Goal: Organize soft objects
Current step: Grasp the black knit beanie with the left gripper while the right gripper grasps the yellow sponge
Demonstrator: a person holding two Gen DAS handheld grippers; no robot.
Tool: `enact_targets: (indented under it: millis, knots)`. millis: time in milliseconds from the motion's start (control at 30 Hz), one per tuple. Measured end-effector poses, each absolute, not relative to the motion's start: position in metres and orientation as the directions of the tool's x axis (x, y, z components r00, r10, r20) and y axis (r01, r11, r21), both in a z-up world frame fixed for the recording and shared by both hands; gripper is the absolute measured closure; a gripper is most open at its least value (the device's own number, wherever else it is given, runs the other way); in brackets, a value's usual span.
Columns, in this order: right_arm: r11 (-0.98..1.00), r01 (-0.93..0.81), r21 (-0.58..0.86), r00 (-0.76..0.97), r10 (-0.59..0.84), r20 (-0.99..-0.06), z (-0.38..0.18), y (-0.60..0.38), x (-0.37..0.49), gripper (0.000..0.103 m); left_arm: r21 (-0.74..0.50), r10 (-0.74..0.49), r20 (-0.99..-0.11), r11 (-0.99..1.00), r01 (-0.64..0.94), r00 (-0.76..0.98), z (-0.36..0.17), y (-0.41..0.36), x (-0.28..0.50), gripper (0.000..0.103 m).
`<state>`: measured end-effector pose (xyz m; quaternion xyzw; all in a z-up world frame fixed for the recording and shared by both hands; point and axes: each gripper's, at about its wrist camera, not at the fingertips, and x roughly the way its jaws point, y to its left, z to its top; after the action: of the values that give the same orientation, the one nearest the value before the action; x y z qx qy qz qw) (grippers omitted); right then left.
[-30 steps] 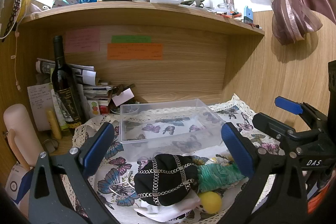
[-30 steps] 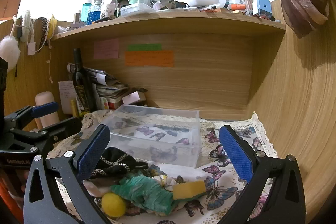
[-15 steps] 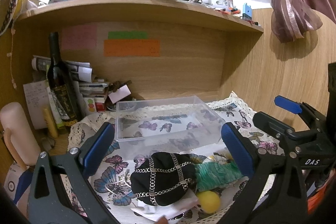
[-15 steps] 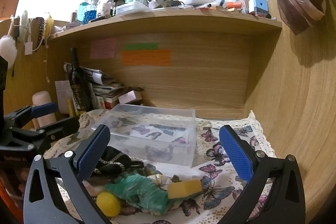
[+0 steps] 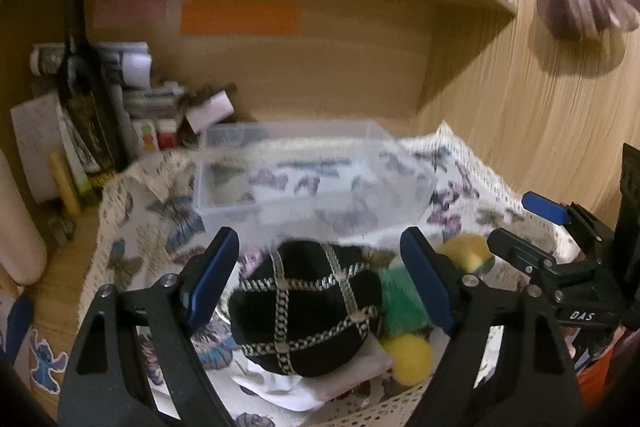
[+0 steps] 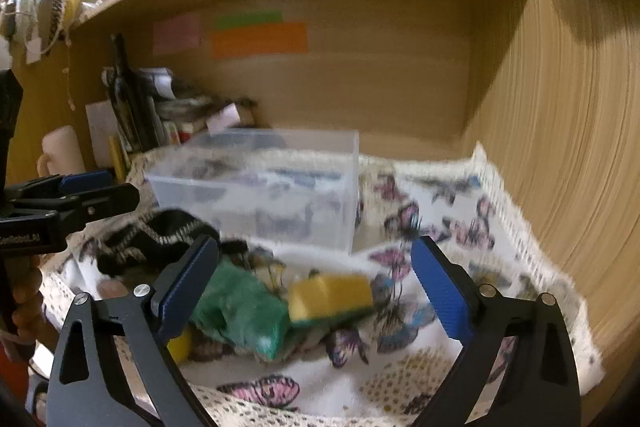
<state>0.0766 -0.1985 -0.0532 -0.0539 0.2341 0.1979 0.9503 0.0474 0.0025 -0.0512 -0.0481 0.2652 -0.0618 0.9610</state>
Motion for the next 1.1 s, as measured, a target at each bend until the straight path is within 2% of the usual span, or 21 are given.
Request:
enact_targets:
  millis: [233,433,500,533,600,733,800,867,967,1100]
  knots:
    - [0.925,-0.379,0.035,0.77,0.336,-0.541,-0.076,-0.209,0.091,0.014,-0.139,-0.168,-0.607,0.985,0.105,0.777,-0.082,-0.002,0.061,0.02]
    - [0.915,-0.395,0.084,0.718,0.364,-0.593,-0.091,-0.211,0.104,0.04,-0.12,-0.144,-0.65,0.989,0.087,0.746,-0.098,-0.002,0.071,0.019]
    - [0.908,-0.408,0.101,0.699,0.381,-0.604,-0.095,-0.211,0.107,0.052,-0.128,-0.147,-0.651,0.988,0.083,0.744,-0.098,0.0,0.073,0.02]
    - [0.905,-0.411,0.108,0.694,0.388,-0.606,-0.097,-0.211,0.108,0.052,-0.131,-0.149,-0.652,0.988,0.083,0.744,-0.099,0.001,0.073,0.02]
    - [0.907,-0.408,0.1,0.701,0.381,-0.603,-0.097,-0.21,0.106,0.054,-0.133,-0.149,-0.649,0.988,0.082,0.746,-0.098,0.002,0.073,0.032]
    - [0.907,-0.41,0.096,0.712,0.385,-0.587,-0.094,-0.21,0.104,0.058,-0.138,-0.149,-0.644,0.987,0.077,0.75,-0.096,0.006,0.073,0.048]
    - [0.91,-0.405,0.086,0.724,0.377,-0.578,-0.092,-0.211,0.103,0.059,-0.142,-0.153,-0.638,0.987,0.08,0.754,-0.094,0.009,0.072,0.066]
    - [0.912,-0.402,0.078,0.732,0.371,-0.571,-0.09,-0.211,0.102,0.059,-0.138,-0.149,-0.626,0.987,0.079,0.765,-0.091,0.011,0.069,0.076]
    - [0.917,-0.393,0.075,0.754,0.368,-0.544,-0.083,-0.213,0.1,0.06,-0.132,-0.148,-0.603,0.988,0.085,0.784,-0.084,0.012,0.064,0.083]
    - [0.917,-0.393,0.073,0.774,0.373,-0.512,-0.07,-0.213,0.097,0.06,-0.119,-0.145,-0.566,0.988,0.093,0.811,-0.07,0.012,0.057,0.084]
